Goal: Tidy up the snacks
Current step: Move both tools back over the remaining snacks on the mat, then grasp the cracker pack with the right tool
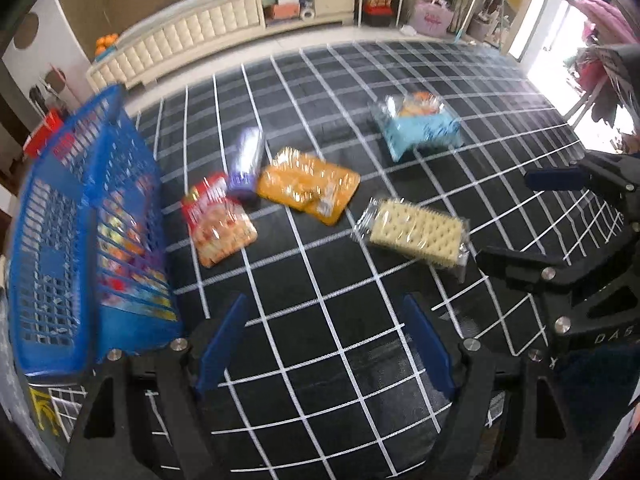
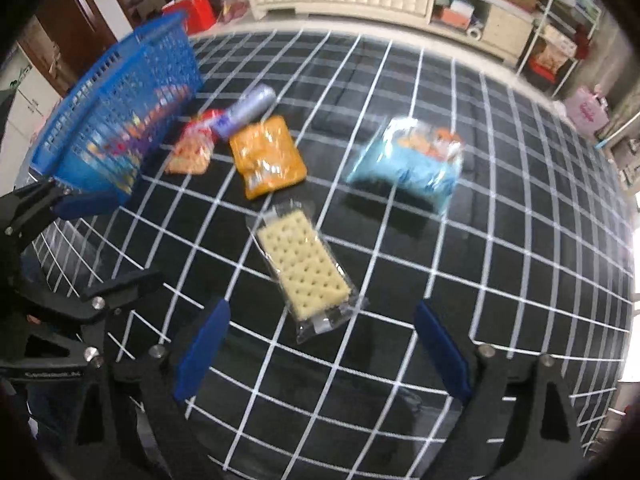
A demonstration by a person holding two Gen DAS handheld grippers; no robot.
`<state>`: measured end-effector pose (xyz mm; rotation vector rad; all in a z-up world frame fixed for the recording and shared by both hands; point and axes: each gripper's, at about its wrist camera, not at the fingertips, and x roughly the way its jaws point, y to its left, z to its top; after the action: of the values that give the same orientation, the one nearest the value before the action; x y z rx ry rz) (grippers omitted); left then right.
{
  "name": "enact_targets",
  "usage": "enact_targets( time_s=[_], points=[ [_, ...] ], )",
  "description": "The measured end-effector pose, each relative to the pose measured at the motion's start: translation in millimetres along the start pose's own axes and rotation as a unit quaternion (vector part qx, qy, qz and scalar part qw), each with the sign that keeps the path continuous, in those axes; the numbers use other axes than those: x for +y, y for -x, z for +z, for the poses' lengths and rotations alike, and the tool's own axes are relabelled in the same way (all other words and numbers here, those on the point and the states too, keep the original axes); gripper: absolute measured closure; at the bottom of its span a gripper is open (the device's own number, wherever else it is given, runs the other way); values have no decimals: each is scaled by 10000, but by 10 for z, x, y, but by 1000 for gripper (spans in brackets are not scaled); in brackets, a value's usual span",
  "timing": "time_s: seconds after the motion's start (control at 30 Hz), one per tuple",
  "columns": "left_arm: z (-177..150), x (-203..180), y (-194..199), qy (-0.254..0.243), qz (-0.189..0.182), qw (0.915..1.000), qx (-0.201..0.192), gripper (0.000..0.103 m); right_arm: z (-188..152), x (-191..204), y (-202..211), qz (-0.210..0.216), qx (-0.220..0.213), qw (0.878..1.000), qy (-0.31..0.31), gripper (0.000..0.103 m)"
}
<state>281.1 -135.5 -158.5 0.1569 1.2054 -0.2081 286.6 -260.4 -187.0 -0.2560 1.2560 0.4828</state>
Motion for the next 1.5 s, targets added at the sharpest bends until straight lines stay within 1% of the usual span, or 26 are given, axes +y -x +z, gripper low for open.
enact_targets(
  time_s=[0.07,0.17,0.23,0.33,0.4,0.53,0.6,0.63,0.67,0.73,0.8,0.87,0.97,1.03,1.1,1.2,1.23,1.3,1.37,1.43,1.5],
  points=[
    [-30,16,-117,74,-6,9999,86,25,20,1,-149,1,69,10000,62,8],
    [-64,59,-264,181,-46,9996,212,25,58,2,-323,135,191,9997,108,8],
    [-80,102,-350,259,-101,9991,309,25,85,-1,-414,120,234,9996,100,8],
    [-83,166,-437,370,-86,9986,381,25,123,26,-522,118,293,9993,211,8],
    [-82,202,-486,424,-93,9982,419,25,139,42,-568,142,280,9992,247,8],
    [-84,264,-541,563,-174,9971,472,25,173,112,-575,185,72,9991,386,9],
    [-94,301,-550,675,-283,9961,498,25,167,174,-577,-103,-35,9983,576,20],
    [-96,311,-557,723,-277,9957,508,25,155,206,-560,-186,-101,9973,700,32],
    [-94,315,-564,743,-214,9957,506,25,140,220,-527,-131,-179,9971,733,48],
    [-94,315,-545,774,-147,9958,469,25,118,219,-509,-8,-176,9972,726,49],
    [-84,319,-537,869,-262,9947,474,25,93,207,-496,-8,-202,9972,720,50],
    [-62,311,-523,947,-313,9939,480,25,70,100,-454,-65,-235,9989,409,51],
    [2,285,-509,1052,-298,9930,447,25,137,-44,-313,-90,-287,9994,-159,51],
    [65,270,-522,1156,-278,9919,451,25,181,-149,-163,-3,-448,9982,-395,51],
    [149,270,-529,1283,-298,9903,445,25,215,-182,-2,-104,-650,9968,-449,51],
    [269,317,-524,1640,-374,9851,350,25,346,-228,184,-218,-993,9936,-487,51],
    [326,336,-545,1801,-334,9824,368,25,394,-231,176,-203,-1048,9929,-534,51],
    [412,355,-586,2001,-258,9786,418,25,491,-318,135,-104,-1062,9917,-711,50],
    [517,389,-643,2290,-276,9723,381,25,553,-374,66,-54,-1028,9915,-795,50],
    [607,402,-719,2540,-226,9660,420,25,552,-443,71,-21,-1046,9913,-797,50],
    [696,424,-794,2761,-183,9598,478,25,547,-509,80,-86,-1106,9903,-837,50]
  ],
)
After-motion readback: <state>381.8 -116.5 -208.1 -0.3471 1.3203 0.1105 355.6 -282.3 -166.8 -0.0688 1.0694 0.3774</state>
